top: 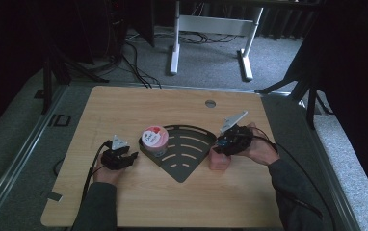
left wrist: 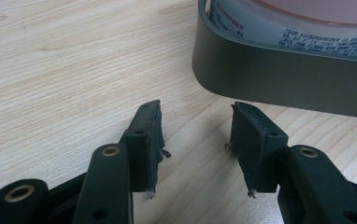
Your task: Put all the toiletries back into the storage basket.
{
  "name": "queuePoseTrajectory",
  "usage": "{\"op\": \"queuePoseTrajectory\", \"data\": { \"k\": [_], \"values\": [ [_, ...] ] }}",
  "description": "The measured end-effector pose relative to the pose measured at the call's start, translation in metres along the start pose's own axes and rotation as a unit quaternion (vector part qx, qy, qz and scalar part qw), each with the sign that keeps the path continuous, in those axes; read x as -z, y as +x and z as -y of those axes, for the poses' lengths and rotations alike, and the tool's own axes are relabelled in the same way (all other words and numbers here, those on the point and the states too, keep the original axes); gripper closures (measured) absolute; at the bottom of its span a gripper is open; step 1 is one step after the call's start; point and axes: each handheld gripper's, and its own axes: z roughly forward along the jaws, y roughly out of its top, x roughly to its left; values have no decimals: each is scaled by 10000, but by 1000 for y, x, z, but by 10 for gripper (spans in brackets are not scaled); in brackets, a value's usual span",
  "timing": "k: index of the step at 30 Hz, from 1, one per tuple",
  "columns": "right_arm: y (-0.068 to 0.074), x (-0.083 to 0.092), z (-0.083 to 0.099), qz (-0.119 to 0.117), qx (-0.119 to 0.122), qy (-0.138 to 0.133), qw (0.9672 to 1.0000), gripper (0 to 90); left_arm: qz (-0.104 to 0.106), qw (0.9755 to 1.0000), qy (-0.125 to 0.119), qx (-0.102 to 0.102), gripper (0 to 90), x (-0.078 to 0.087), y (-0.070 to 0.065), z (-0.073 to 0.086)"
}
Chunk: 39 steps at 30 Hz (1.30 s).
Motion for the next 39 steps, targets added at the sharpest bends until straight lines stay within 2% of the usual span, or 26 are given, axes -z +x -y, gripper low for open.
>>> {"op": "queuePoseTrajectory", "data": {
  "k": [17,39],
  "values": [
    [-3,1,3,-100,-98,-107,9998,529,-3,10000,-2,-13,536,0,0,0],
    [-2,2,4,62,-161,-176,9997,535,-1,10000,-2,-10,538,0,0,0]
  ]
}}
